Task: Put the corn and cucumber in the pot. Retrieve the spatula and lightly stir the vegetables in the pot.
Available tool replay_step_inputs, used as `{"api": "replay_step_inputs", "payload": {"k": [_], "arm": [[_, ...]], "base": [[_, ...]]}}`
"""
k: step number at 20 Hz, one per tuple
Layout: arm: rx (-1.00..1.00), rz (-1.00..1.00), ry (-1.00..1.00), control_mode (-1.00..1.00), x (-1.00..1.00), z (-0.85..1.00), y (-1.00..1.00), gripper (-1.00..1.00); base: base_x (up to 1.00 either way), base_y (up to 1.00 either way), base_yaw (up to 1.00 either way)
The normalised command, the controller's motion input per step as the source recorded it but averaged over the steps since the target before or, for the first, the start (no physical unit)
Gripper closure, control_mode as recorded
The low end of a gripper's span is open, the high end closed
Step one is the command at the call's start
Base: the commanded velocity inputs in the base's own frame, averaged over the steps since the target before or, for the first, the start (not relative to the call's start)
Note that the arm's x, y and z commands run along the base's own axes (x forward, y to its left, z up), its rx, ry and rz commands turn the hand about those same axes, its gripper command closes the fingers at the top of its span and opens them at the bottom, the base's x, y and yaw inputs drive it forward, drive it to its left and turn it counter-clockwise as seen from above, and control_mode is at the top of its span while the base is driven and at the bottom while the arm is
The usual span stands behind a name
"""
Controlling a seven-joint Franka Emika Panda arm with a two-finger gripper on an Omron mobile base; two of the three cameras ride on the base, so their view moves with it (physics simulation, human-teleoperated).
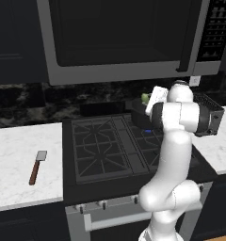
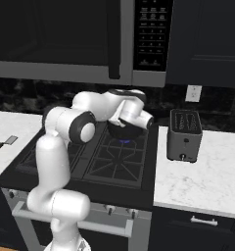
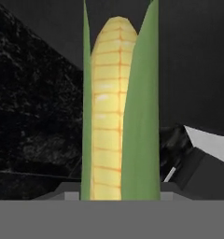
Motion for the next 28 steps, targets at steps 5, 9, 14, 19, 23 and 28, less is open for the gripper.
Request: {"api": "replay_step_inputs", "payload": {"k": [5,9,14,19,23,28], "arm": [[0.02,0.0,0.01,-1.0,0.44,-0.23,0.0,-1.0],[0.02,0.0,0.0,-1.0,0.05,-0.01,0.0,-1.0],[0.01,0.0,0.0,-1.0,-0.49,0.0,0.0,-1.0],[0.0,0.0,0.0,-1.0,-1.0,0.02,0.19,-1.0],[0.0,0.0,-0.01,-1.0,-1.0,0.22,0.38,-1.0],[-0.07,0.1,0.0,-1.0,-1.0,0.16,0.91,-1.0]], "base": [[0.0,0.0,0.0],[0.0,0.0,0.0],[0.0,0.0,0.0],[0.0,0.0,0.0],[0.0,0.0,0.0],[0.0,0.0,0.0]]}}
